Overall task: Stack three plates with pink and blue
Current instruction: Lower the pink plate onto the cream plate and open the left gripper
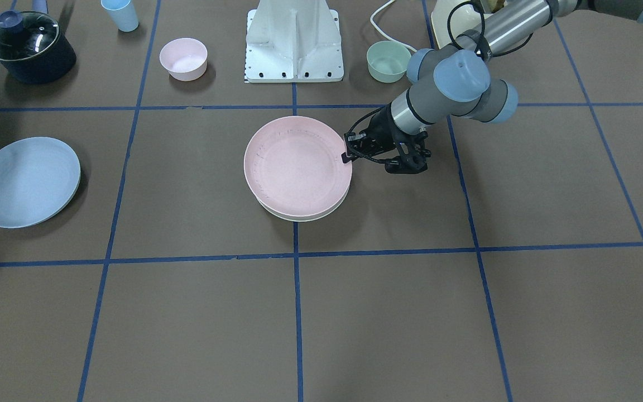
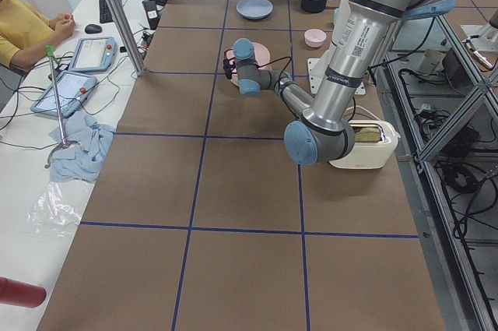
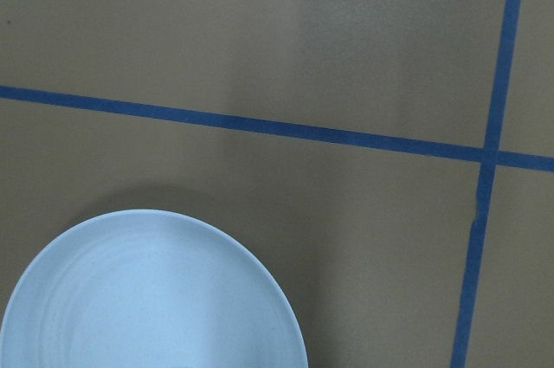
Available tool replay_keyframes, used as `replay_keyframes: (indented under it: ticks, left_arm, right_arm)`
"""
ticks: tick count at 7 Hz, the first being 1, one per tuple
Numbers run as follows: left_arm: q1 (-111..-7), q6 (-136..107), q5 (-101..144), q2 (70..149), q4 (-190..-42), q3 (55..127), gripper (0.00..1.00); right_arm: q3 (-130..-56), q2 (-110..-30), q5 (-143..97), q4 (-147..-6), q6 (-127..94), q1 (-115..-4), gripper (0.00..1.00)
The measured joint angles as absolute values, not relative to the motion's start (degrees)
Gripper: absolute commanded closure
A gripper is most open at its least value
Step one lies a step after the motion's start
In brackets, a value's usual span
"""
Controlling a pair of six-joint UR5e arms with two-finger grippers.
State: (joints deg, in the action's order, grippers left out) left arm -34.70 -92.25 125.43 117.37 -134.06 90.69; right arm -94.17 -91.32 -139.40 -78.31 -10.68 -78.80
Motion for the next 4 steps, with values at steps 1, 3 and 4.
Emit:
replay_keyframes:
  ticks: [1,3,4]
  left_arm:
    - [-34.04,-92.28,124.72,117.28,-134.04,90.59,1.0]
    - [-33.34,-92.17,124.34,117.18,-134.03,90.16,0.61]
    - [-33.18,-92.11,124.28,117.16,-134.03,90.08,0.35]
  right_arm:
    - [-94.17,-91.32,-139.4,-78.31,-10.68,-78.81,0.0]
    - [-94.17,-91.32,-139.4,-78.31,-10.7,-78.79,0.0]
    - [-94.17,-91.32,-139.4,-78.31,-10.72,-78.76,0.0]
